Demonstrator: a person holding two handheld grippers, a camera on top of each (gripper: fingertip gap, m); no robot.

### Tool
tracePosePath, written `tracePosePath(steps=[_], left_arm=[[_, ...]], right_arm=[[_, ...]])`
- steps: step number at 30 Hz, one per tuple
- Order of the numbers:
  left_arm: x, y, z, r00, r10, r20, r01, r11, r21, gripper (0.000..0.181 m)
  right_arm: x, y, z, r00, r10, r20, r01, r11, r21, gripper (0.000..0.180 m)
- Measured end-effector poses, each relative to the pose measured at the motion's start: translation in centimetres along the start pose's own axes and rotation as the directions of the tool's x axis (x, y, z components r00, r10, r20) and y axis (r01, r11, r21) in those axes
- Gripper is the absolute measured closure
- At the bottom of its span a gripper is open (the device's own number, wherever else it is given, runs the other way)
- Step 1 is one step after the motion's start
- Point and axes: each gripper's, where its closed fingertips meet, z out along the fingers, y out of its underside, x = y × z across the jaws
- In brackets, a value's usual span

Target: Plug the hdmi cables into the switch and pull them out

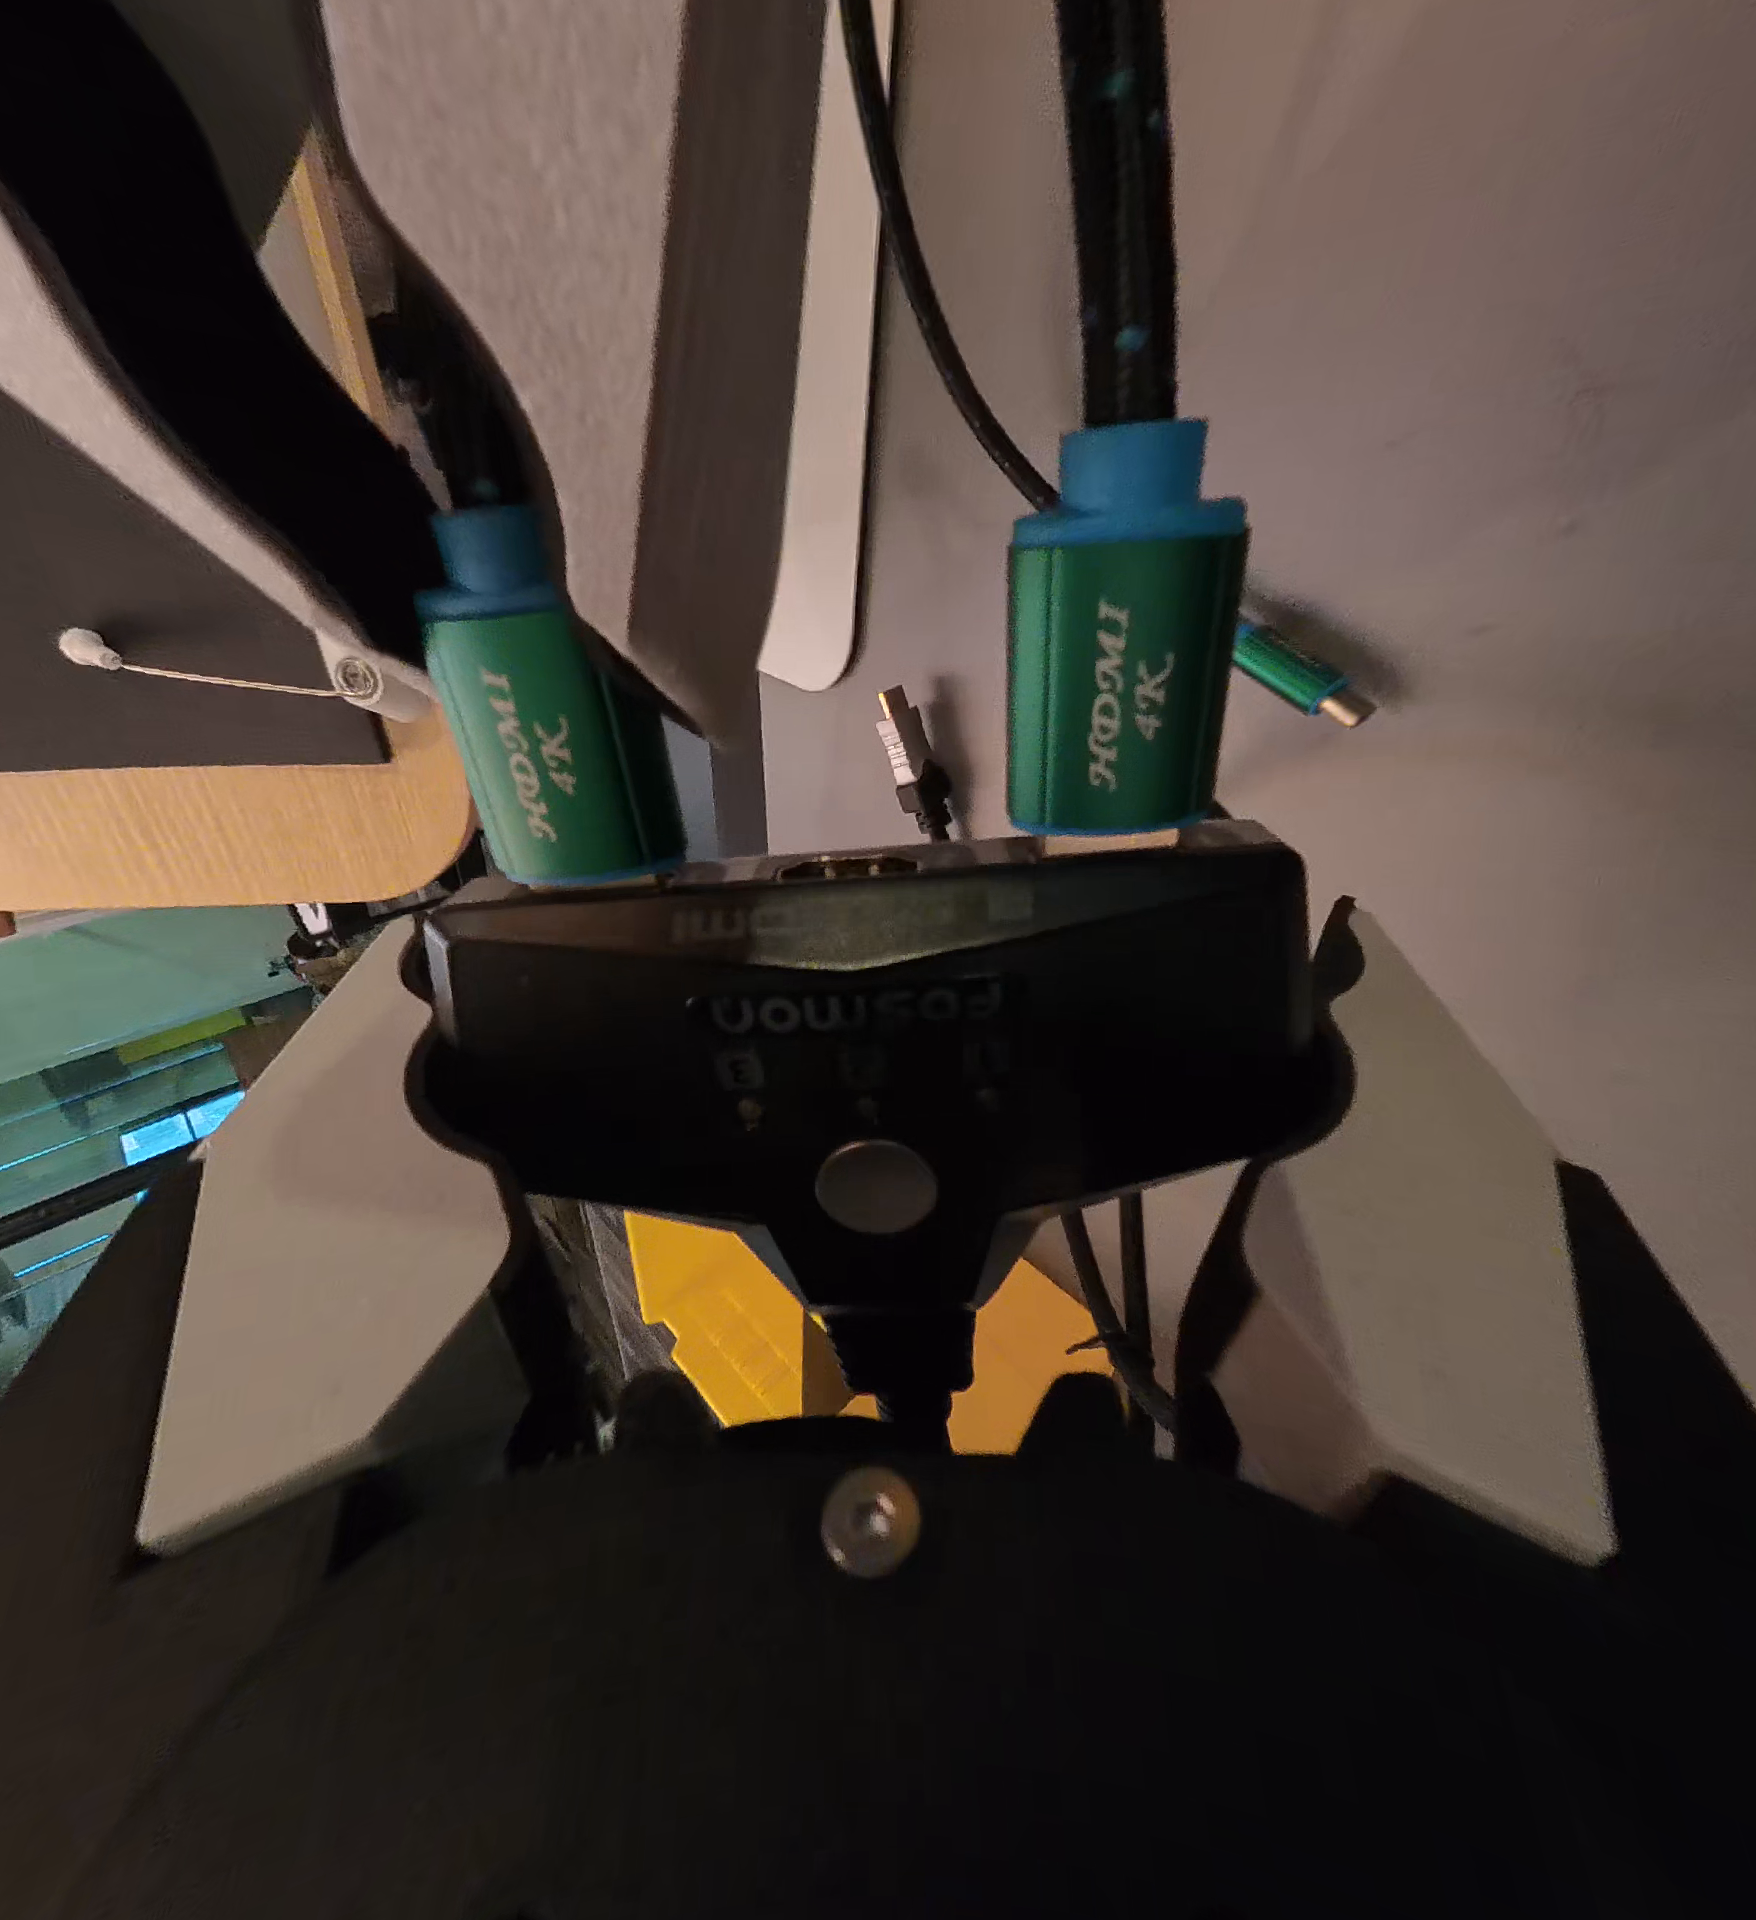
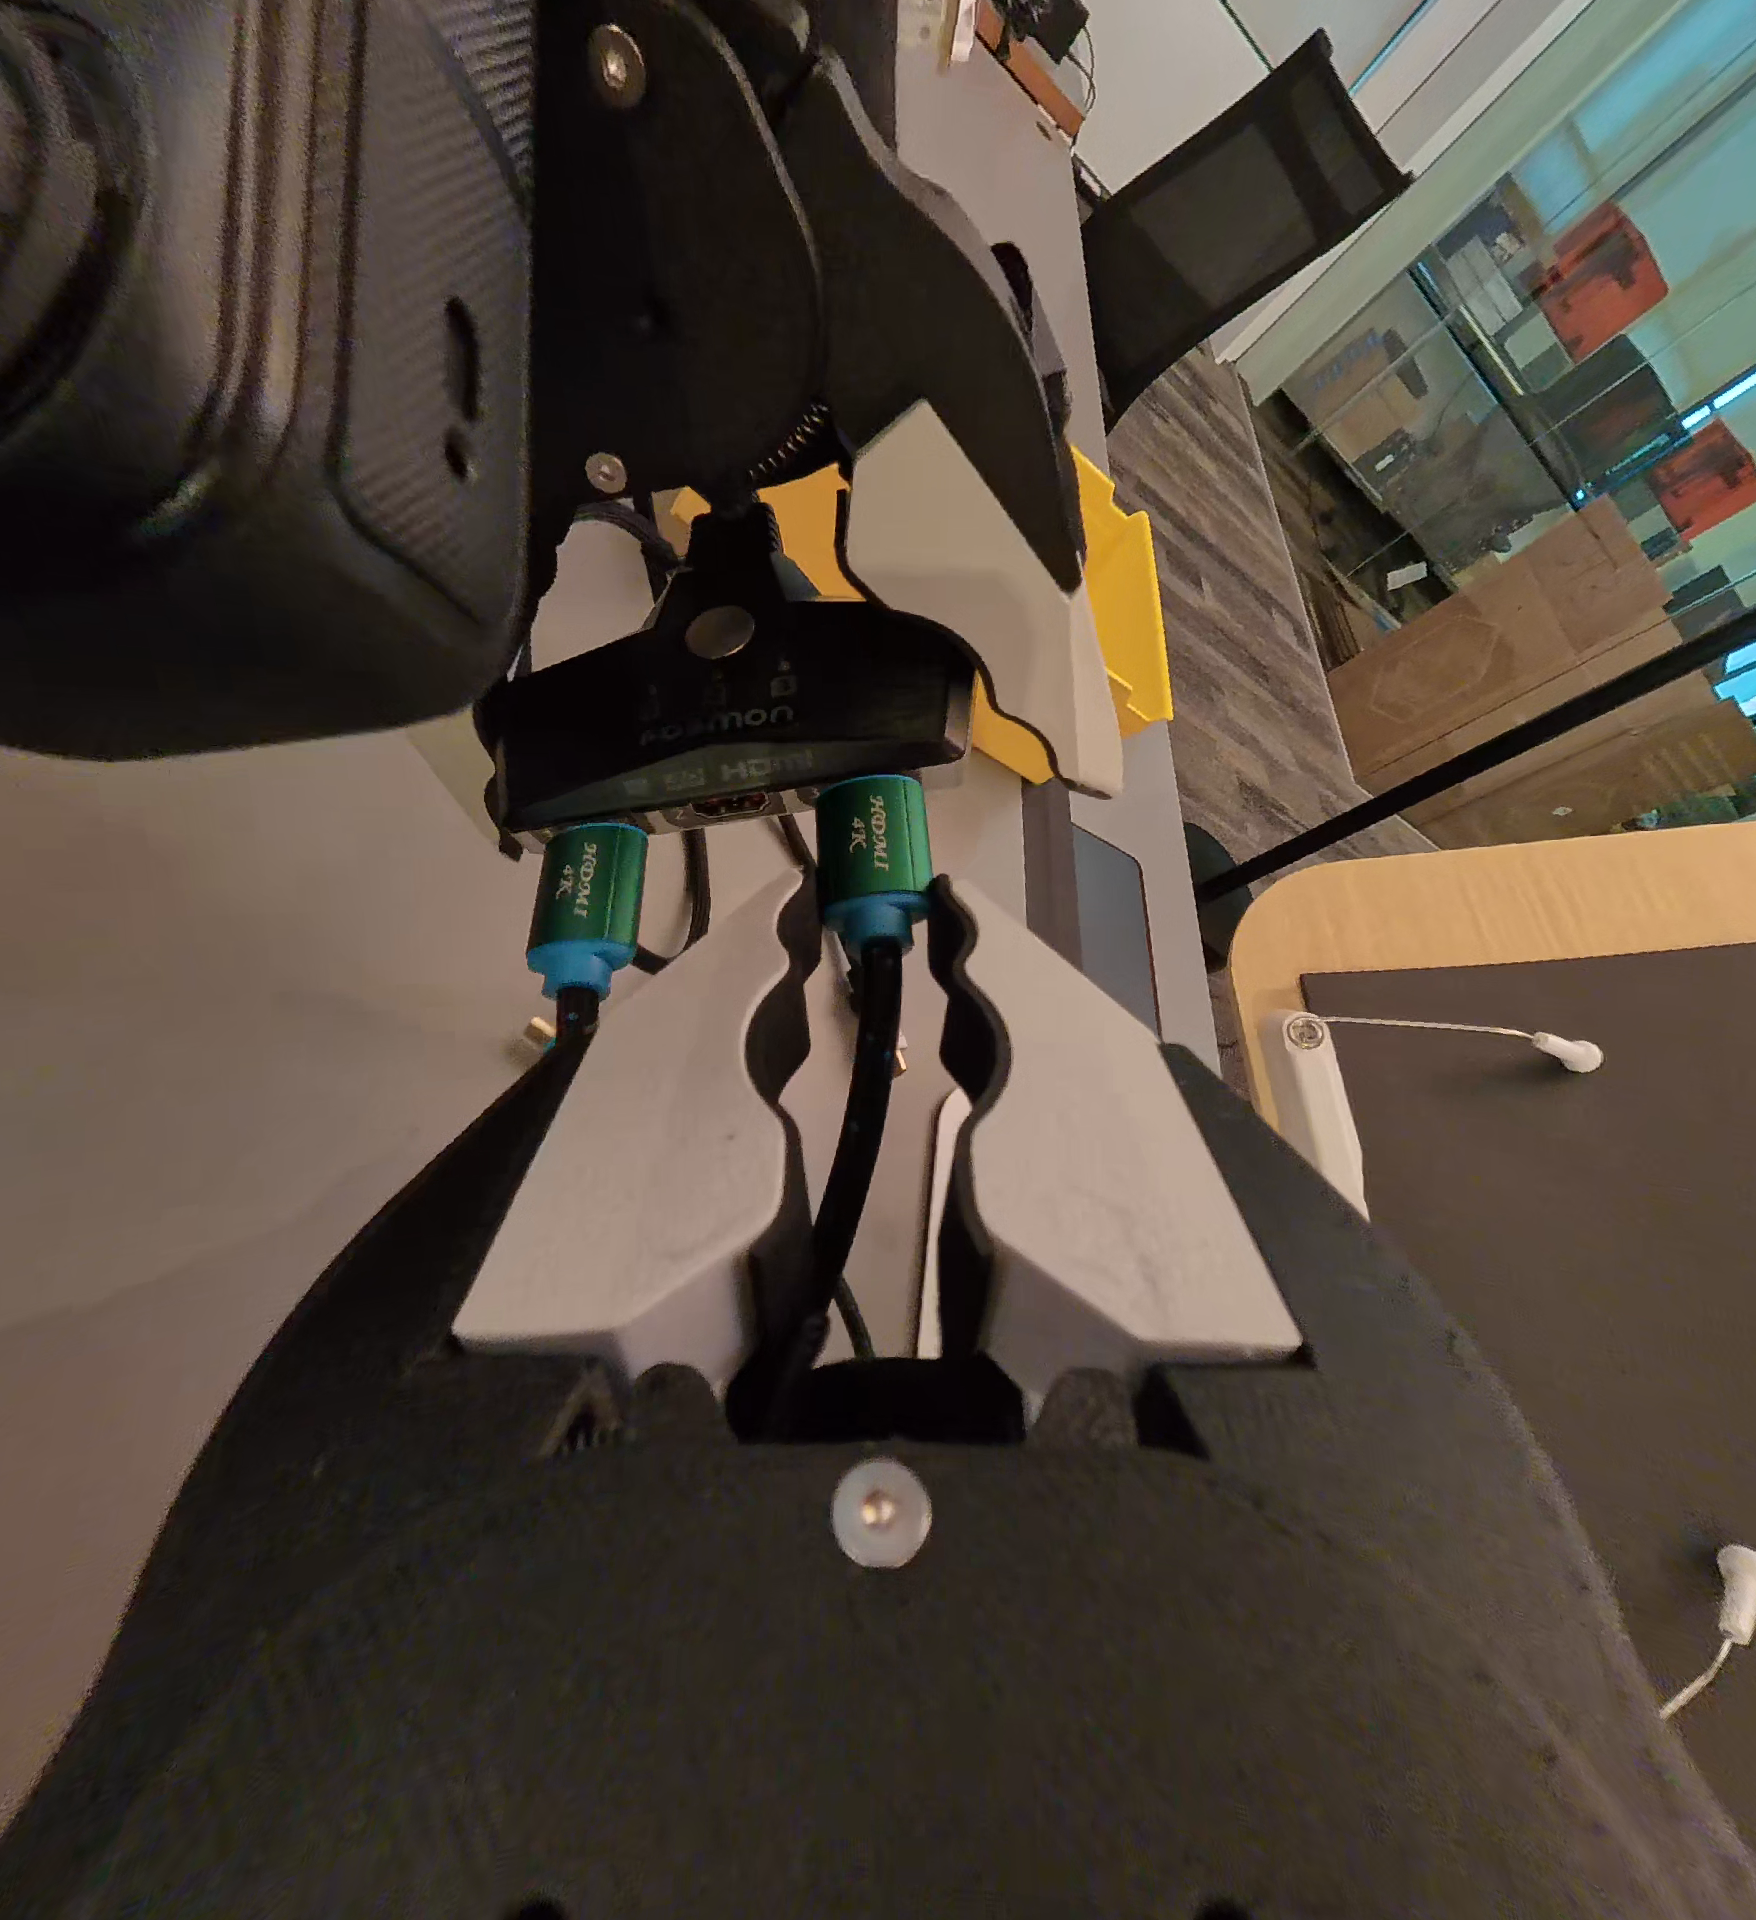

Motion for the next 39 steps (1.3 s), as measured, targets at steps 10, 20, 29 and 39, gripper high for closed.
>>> tracePosePath(steps=[10,20,29,39], left_arm=[[1.1,0.1,-1.0,0.995,-0.03,-0.1,0.035,0.998,0.048,0.028],[2.7,-0.7,-2.2,0.974,-0.059,-0.22,0.092,0.986,0.142,0.028],[3.3,-0.7,-2.6,0.966,-0.054,-0.254,0.1,0.98,0.172,0.028],[3.0,-0.7,-3.2,0.981,-0.007,-0.194,0.043,0.982,0.182,0.028]], right_arm=[[-0.2,-0.8,0.4,1.0,-0.023,-0.001,0.023,0.995,0.1,0.157],[-1.3,-2.0,0.2,0.997,0.01,0.08,-0.029,0.968,0.25,0.147],[-2.0,-2.3,0.6,0.995,-0.009,0.096,-0.018,0.96,0.28,0.16],[-2.3,-3.3,0.0,0.994,-0.098,0.047,0.077,0.94,0.331,0.16]])
